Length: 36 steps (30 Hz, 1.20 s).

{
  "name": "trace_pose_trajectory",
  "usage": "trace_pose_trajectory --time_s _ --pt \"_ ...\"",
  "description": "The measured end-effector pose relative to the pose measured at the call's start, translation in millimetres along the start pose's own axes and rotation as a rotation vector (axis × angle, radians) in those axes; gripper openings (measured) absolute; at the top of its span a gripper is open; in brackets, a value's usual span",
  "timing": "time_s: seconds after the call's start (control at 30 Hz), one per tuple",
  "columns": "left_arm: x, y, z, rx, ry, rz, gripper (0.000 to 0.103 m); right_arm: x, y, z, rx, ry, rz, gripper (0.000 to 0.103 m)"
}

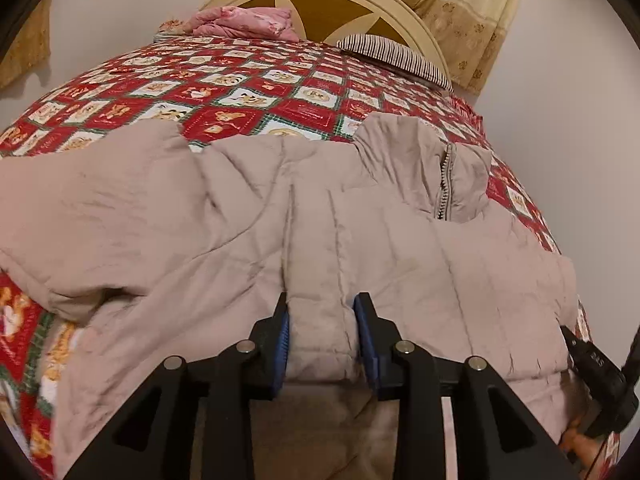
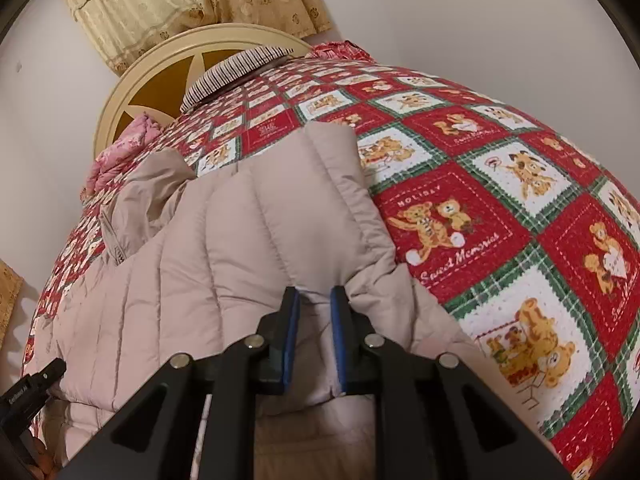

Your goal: Fold large clothes

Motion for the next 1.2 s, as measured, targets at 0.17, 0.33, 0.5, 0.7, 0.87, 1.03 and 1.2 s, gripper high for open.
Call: trace_pose_trajectory --time_s 0.17,0.33,0.5,0.7,0.87,1.03,1.2 --pt "59.5 68.4 9.4 -0.147 0.049 0.069 0.069 -0.3 -1.2 0.0 -0.001 -0.003 0.006 0.02" --pt "188.4 130.4 15.1 -0.401 0.309 0.291 0.092 0.0 -1.3 -0.5 -0.001 -0.002 0.004 0.021" --pt "316.2 121.9 32.3 -0.344 0.606 0.409 0.092 -0.1 -2.2 -0.2 0.0 0.004 -0.002 0.021" --pt "364.4 61.4 41.8 -0.191 0.769 0.36 0.092 0.6 -2.2 -0.3 0.0 0.005 -0.004 0.021" --pt "344.1 44.5 55.0 -0.217 0.624 0.425 0.07 1.0 -2.5 -0.8 0.001 0.009 -0.009 0.021" --pt "349.5 33.8 66.1 -0.212 0.586 0.294 0.008 0.8 -2.6 -0.5 0.001 0.008 -0.009 0.021" --pt "271.4 63.9 104.9 -0.335 0.332 0.248 0.007 -1.0 -3.2 -0.4 0.0 0.004 -0.003 0.021"
Point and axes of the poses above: each gripper's, at about its wrist camera, not at the fingertips, and y roughly against the way its jaws point, x to its left, z to its top, the point moved 2 cm from there along -y, roughly the way its jaws point, and after that the axes turned 2 degrees about y, right-handed, at the moved point
